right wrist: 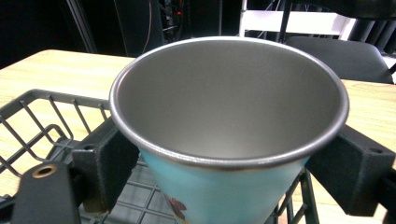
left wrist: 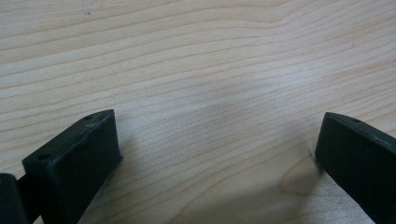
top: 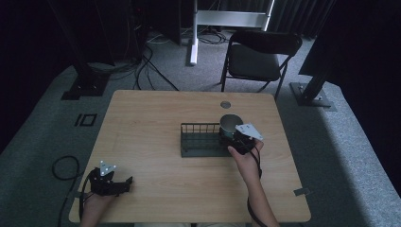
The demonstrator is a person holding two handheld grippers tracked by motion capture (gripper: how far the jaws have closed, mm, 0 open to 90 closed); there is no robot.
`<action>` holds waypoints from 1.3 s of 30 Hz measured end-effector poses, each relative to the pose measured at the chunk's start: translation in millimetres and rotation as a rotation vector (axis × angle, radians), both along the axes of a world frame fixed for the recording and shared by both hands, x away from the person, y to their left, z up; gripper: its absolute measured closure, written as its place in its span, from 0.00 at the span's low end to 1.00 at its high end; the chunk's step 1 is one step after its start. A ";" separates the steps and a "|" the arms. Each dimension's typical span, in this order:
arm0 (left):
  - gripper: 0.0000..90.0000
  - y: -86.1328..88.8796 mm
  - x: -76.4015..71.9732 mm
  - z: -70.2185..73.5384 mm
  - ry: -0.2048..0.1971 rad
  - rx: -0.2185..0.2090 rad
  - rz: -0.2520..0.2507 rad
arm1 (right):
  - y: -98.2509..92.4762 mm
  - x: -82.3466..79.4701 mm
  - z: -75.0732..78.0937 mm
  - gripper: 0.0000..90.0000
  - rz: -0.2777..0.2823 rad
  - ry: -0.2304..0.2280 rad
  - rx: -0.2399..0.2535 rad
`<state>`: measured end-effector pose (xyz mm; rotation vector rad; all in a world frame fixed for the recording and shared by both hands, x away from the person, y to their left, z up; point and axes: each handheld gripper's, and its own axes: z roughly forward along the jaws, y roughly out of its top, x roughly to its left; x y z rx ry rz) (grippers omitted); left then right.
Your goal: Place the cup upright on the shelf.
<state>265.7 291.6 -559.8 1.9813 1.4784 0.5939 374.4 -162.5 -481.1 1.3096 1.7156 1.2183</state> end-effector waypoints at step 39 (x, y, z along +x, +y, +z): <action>0.01 0.0 0.1 0.0 0.000 0.001 -0.001 | -73.3 -49.1 -19.2 0.12 0.001 0.037 -0.042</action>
